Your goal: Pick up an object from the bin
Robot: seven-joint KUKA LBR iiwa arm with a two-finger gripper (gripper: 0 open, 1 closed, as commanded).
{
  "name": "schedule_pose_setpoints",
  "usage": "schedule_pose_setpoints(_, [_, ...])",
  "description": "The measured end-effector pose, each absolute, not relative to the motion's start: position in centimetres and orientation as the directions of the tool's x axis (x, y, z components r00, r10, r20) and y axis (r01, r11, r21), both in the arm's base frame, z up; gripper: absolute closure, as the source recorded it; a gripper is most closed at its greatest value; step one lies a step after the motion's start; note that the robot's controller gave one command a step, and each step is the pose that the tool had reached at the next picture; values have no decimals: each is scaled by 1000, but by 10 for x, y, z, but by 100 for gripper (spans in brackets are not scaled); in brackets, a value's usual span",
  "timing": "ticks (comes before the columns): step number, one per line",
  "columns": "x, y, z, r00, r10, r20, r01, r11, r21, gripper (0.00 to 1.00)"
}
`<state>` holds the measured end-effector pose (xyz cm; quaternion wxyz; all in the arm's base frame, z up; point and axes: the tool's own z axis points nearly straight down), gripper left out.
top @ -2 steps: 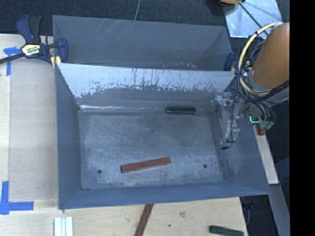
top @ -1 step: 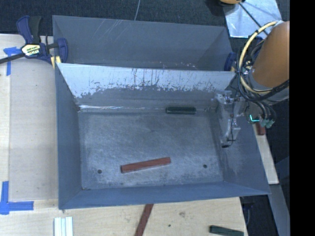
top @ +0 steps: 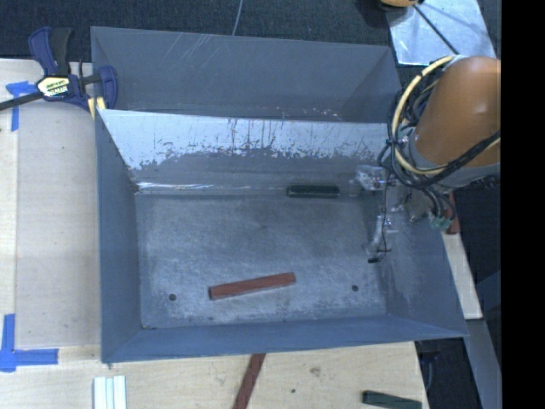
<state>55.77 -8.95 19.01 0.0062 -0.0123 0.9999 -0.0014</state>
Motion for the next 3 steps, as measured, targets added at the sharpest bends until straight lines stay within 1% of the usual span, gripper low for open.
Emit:
schedule_pose_setpoints(1, [544, -61, 121, -997, -76, -7, -76, 997, -2, 0])
schedule_pose_setpoints(2, [548, -3, 71, -990, -142, -3, -142, 990, 0, 100])
schedule_pose_setpoints(3, [547, -4, 70, -990, -142, -2, -142, 990, -1, 0])
